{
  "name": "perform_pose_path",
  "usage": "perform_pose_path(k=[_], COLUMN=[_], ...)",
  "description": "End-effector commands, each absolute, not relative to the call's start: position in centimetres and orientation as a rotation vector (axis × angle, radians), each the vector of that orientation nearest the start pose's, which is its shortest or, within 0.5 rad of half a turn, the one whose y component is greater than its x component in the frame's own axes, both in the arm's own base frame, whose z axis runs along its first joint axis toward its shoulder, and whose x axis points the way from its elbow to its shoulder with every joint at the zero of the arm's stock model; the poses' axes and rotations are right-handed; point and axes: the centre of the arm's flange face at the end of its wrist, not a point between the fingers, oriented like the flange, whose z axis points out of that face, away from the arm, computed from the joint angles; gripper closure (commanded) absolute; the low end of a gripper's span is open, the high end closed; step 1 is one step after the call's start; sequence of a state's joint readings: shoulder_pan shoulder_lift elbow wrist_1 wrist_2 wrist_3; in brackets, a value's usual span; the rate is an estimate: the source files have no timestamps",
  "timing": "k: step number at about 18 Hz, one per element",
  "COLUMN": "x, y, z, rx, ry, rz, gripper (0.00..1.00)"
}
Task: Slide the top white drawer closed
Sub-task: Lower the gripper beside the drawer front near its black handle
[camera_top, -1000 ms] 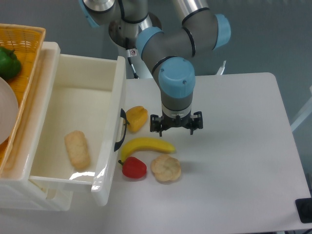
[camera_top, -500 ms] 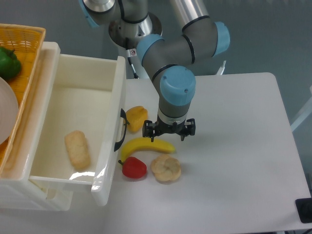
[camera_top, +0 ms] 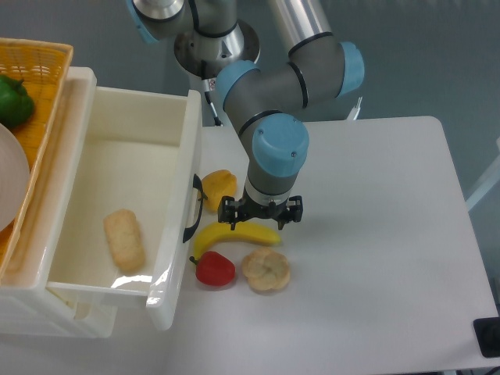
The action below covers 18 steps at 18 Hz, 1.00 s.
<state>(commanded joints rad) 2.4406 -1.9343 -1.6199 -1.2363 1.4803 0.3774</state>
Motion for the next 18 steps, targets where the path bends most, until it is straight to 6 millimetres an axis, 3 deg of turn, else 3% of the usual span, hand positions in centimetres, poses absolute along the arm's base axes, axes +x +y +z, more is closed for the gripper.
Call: perform_pose_path(k=[18], x=[-35.2], y=[50.7], z=[29.7], rx=[-3.039], ry=[-0.737], rz=[-0.260], gripper=[0.00])
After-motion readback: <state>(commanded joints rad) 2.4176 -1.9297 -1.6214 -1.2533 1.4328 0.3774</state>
